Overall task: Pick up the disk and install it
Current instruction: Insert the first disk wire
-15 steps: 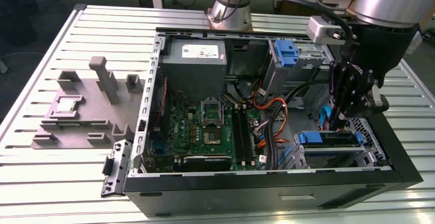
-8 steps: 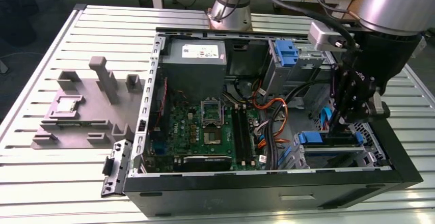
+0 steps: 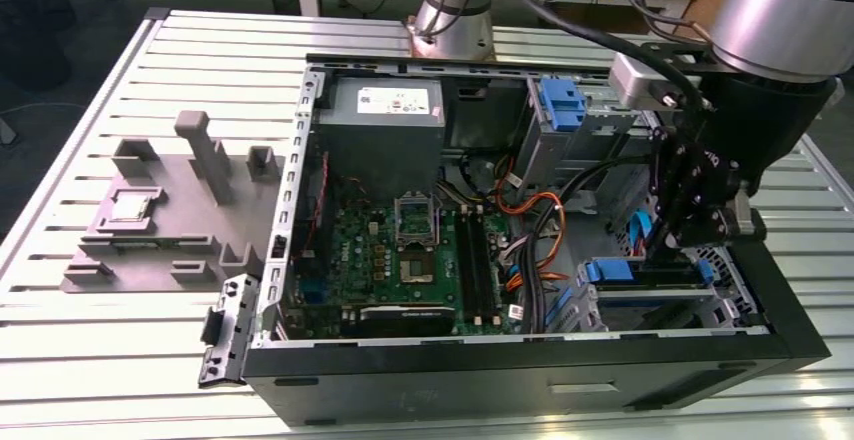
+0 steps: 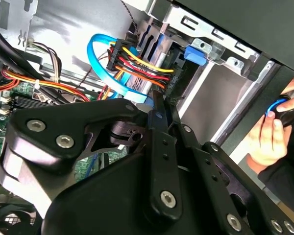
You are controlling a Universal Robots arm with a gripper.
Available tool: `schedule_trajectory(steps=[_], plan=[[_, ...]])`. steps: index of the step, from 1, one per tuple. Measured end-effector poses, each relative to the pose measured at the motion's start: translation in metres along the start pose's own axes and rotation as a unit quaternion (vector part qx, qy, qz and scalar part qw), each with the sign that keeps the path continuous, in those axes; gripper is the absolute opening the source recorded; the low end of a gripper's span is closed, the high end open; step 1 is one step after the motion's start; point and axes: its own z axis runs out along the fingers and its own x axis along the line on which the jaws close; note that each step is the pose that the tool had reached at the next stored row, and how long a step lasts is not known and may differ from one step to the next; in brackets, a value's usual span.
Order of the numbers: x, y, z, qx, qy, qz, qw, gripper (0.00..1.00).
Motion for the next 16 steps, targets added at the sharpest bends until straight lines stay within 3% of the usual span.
schedule_trajectory(steps=[8,16], plan=[[0.0061,-0.0005,0.0012,-0.0013,-0.0134,0.000,0.9999,0.16],[0.0070,-0.0006,0.0007,-0.0014,-0.0147,0.001,0.9999,0.16]])
